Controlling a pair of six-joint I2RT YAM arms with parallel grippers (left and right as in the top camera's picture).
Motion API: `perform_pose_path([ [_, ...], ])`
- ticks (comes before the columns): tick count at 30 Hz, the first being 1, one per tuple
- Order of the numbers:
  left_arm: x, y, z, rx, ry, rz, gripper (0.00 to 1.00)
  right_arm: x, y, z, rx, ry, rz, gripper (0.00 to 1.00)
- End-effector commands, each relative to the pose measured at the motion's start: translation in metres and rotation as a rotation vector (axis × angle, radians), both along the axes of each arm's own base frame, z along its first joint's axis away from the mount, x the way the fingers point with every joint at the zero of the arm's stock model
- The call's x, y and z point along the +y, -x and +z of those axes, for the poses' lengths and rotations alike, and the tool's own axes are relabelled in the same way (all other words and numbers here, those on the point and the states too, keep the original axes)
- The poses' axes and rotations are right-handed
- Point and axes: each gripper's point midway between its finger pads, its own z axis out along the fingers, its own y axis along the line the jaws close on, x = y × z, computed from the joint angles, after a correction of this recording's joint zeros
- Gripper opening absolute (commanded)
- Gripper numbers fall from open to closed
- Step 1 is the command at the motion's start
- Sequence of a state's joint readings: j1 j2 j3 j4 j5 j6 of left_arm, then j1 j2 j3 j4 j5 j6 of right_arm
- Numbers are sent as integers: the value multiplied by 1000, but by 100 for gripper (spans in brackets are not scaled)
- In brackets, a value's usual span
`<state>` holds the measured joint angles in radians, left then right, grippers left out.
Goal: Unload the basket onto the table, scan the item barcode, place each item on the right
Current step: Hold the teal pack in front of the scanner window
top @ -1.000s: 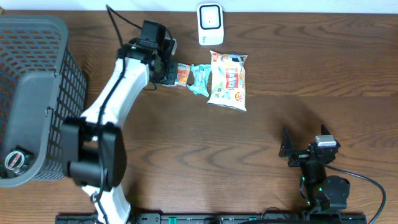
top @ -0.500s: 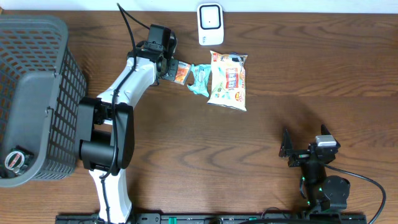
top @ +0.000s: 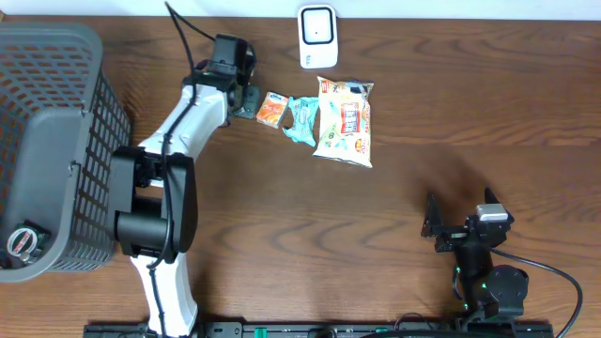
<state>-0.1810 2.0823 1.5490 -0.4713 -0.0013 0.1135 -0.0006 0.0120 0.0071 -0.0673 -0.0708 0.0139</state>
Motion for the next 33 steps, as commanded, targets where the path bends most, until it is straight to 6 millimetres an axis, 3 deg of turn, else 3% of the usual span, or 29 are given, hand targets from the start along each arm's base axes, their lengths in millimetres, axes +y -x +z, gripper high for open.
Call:
perform_pose_path([
  [1,-15,3,-3,31,113,-66,15,2,0,0,-1,8,8,99],
  [11,-23,14,-11,72,146,-72,17,2,0,0,-1,8,8,99],
  [13,-22,14,-12,74,143,-70,24,2,0,0,-1,8,8,99],
  [15,-21,14,-12,73,138,-68,24,2,0,0,-1,8,8,99],
  [21,5,4,-10,25,7,2,24,2,0,0,-1,8,8,99],
  [24,6,3,-10,24,10,4,24,2,0,0,-1,8,8,99],
  [29,-18,10,-12,54,138,-62,24,2,0,0,-1,8,8,99],
  [33,-20,10,-12,56,146,-62,25,2,0,0,-1,8,8,99],
])
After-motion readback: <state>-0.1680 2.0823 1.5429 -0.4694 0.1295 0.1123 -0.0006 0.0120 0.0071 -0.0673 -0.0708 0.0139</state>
